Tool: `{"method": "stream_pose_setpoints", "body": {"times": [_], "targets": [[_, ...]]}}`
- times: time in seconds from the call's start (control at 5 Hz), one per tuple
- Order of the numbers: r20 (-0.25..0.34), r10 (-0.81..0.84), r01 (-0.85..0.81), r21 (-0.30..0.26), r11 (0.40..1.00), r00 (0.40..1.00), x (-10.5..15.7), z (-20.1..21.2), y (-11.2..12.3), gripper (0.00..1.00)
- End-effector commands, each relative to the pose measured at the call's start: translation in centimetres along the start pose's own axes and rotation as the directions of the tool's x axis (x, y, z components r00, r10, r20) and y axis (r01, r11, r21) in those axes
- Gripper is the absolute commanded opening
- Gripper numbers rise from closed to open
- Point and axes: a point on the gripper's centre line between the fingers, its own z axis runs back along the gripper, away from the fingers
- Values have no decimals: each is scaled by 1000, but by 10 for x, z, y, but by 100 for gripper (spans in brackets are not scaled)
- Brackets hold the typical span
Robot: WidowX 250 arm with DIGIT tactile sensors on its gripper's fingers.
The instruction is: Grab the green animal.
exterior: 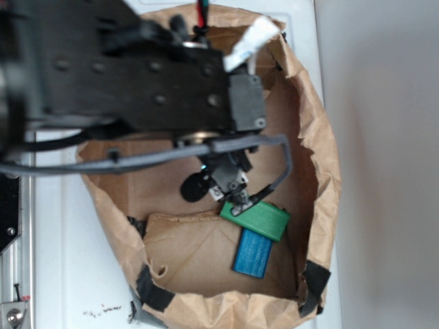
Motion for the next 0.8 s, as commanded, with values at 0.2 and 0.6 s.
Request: {"method": "stream_pose_setpoints", "body": {"times": [0.2,0.6], "targets": [[89,43,-48,52,998,995,33,0,46,100],[-2,210,-208,140,968,978,32,-9,70,100]]}}
